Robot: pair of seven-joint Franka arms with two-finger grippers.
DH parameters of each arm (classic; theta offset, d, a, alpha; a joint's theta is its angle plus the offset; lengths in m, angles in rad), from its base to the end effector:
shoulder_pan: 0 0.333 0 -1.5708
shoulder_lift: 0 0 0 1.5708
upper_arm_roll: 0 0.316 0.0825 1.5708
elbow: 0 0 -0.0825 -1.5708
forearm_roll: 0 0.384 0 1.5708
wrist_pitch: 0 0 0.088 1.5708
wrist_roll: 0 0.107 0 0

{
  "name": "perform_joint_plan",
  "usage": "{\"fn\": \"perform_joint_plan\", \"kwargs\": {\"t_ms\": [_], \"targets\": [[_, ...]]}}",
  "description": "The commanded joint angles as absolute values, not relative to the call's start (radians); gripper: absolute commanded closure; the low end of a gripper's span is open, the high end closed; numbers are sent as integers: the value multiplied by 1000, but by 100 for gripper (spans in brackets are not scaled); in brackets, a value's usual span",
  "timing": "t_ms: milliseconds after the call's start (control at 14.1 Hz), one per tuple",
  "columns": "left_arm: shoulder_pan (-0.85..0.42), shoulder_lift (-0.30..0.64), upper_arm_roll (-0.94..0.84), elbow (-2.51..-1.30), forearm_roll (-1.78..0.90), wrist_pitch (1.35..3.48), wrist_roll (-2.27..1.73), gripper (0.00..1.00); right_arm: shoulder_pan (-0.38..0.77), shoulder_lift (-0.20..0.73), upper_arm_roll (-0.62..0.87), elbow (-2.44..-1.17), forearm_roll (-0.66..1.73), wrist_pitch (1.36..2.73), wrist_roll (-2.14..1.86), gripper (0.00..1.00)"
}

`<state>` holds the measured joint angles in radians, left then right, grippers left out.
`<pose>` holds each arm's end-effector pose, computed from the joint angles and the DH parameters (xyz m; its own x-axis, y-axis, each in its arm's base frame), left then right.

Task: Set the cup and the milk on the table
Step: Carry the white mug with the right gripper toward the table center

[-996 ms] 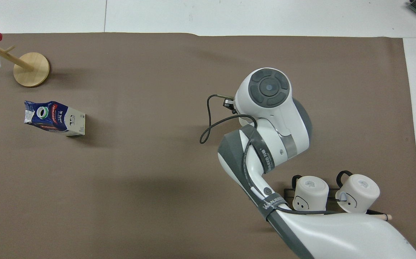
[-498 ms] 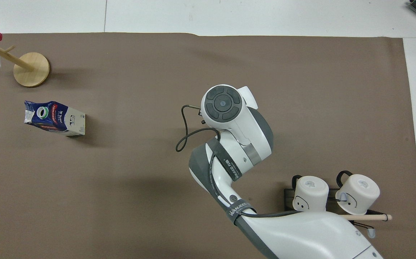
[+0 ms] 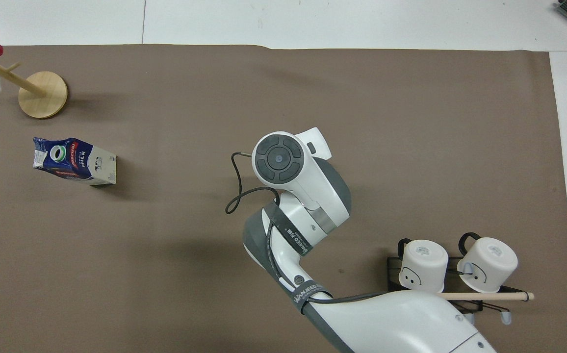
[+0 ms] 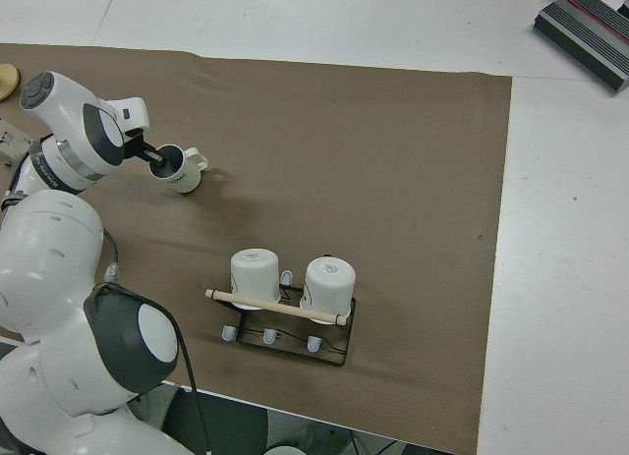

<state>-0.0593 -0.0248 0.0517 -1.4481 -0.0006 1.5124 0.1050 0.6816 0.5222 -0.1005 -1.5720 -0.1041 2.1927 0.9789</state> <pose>0.5395 -0.0037 0.6902 0.9897 -0.1123 0.0887 -0.1120 -0.9937 -0.0075 0.5825 0.3902 0.3493 0.9339 -0.3152 0.1688 -0.3197 -0.9475 -0.0005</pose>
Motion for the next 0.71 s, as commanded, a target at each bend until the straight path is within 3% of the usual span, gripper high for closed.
{"fn": "perform_joint_plan", "kwargs": {"t_ms": [0,142,285,498,569,640], "targets": [[-49,-38,52,-1470,-17,1554,118,0,680,529,-100,-1565,-135,2220,1009,100],[-49,-29,52,-1470,-18,1560,117,0,681,529,-101,-1568,-135,2227,1014,100],[-49,-11,54,-1463,-20,1569,118,0,680,528,-100,-1586,-133,2250,1017,86],[-48,34,55,-1462,-18,1633,120,0,680,522,-101,-1612,-133,2269,1017,84],[-35,53,57,-1462,-18,1655,120,0,680,522,-101,-1611,-135,2267,1016,53],[-29,76,57,-1462,-17,1678,120,0,681,520,-103,-1608,-137,2255,1017,11]]}}
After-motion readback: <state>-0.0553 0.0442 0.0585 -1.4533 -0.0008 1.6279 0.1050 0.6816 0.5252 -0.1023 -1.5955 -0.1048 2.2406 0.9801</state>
